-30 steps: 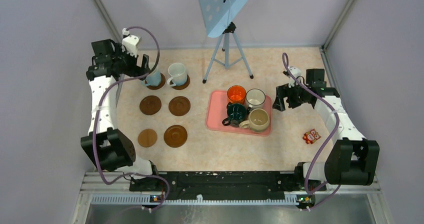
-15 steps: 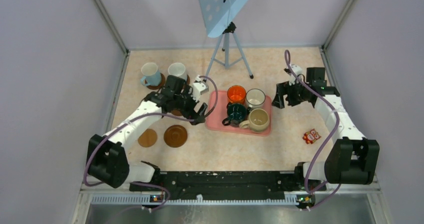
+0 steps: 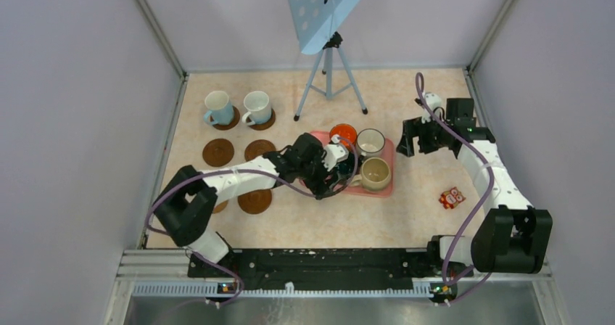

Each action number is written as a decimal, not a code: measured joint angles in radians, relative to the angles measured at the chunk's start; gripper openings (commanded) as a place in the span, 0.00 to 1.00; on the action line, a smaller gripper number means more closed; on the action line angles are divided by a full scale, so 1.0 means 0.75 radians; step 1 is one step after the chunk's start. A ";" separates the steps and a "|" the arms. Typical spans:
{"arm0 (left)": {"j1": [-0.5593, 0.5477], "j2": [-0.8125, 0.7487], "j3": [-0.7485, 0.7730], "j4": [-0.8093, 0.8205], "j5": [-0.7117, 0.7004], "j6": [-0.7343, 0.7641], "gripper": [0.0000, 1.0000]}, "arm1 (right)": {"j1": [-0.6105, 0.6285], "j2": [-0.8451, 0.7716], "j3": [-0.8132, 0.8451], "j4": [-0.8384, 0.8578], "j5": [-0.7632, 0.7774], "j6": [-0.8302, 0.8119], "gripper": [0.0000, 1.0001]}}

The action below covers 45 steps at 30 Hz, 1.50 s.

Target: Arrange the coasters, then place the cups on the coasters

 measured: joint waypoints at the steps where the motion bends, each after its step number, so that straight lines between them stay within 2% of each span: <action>1: -0.015 0.043 0.017 0.002 -0.027 -0.006 0.83 | 0.000 -0.003 -0.003 0.001 0.004 0.002 0.81; 7: -0.023 0.264 0.172 -0.006 -0.170 -0.028 0.69 | 0.000 -0.008 -0.003 0.002 0.027 0.007 0.81; 11: -0.022 0.281 0.176 0.009 -0.194 -0.040 0.52 | 0.000 -0.012 -0.014 0.007 0.031 0.007 0.81; 17: -0.023 0.284 0.164 0.064 -0.216 -0.030 0.38 | 0.000 -0.012 -0.014 0.013 0.038 0.006 0.81; 19: -0.023 0.279 0.150 0.078 -0.219 -0.020 0.29 | 0.000 -0.012 -0.014 0.012 0.039 0.006 0.81; 23: -0.007 0.243 0.119 0.053 -0.186 -0.012 0.03 | 0.000 -0.022 -0.026 0.016 0.039 0.006 0.81; 24: 0.001 0.231 0.115 0.038 -0.180 -0.009 0.00 | 0.000 -0.024 -0.029 0.017 0.039 0.006 0.81; 28: 0.095 0.141 0.063 -0.037 -0.081 -0.005 0.00 | 0.000 -0.029 -0.029 0.019 0.039 0.006 0.81; 35: 0.355 -0.122 -0.017 -0.163 0.083 0.049 0.00 | 0.000 -0.029 -0.029 0.020 0.037 0.005 0.81; 41: 0.559 -0.348 -0.021 -0.198 0.141 0.097 0.00 | 0.000 -0.029 -0.029 0.021 0.026 0.004 0.81; 45: 0.704 -0.414 -0.021 -0.229 0.196 0.138 0.00 | 0.000 -0.028 -0.029 0.022 0.012 0.005 0.80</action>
